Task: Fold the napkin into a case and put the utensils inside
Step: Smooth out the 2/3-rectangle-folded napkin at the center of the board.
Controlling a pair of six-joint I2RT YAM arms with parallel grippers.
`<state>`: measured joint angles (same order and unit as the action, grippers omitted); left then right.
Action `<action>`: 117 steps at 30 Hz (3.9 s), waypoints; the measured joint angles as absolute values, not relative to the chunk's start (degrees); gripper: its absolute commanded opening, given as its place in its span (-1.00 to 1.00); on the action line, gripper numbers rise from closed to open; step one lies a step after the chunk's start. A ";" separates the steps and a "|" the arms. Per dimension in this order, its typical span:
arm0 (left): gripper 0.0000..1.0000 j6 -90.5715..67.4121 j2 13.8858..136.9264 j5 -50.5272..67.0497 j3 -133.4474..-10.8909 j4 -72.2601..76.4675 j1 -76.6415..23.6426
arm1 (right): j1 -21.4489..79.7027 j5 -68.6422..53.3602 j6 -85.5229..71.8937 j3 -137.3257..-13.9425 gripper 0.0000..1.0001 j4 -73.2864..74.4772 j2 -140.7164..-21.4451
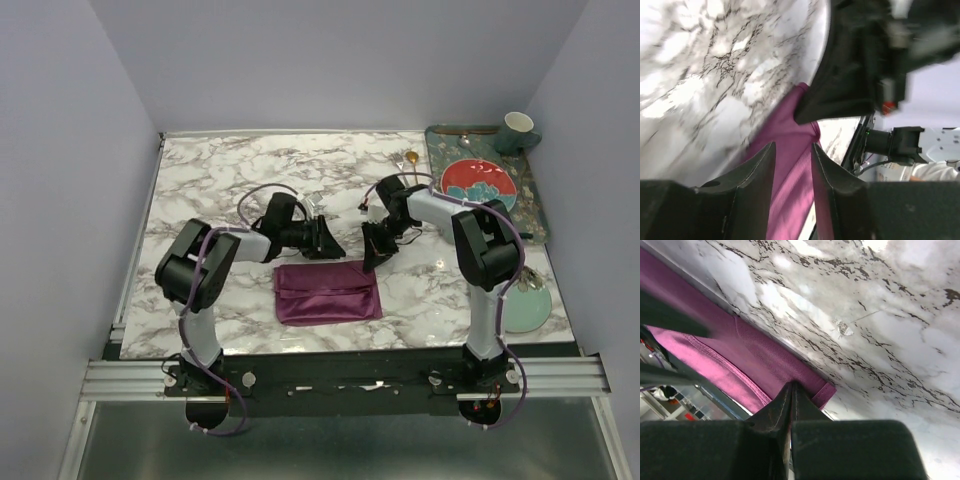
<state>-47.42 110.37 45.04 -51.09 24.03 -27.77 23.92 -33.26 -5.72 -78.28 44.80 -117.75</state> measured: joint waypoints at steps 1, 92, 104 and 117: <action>-0.13 -45.65 108.03 45.67 -50.52 22.35 -26.57 | 23.94 -33.10 -5.98 -78.19 -0.80 44.69 -117.67; -1.00 -44.40 109.69 51.83 -61.87 20.99 -24.29 | 22.26 -22.79 -8.10 -86.32 -0.80 42.83 -119.90; -1.00 -48.80 122.26 48.84 -63.31 20.64 -27.73 | 22.02 -25.21 -7.64 -83.66 -0.80 42.09 -118.48; -1.00 -55.68 123.31 48.42 -65.21 28.25 -28.60 | 22.00 -26.46 -7.40 -81.89 -0.79 41.45 -117.69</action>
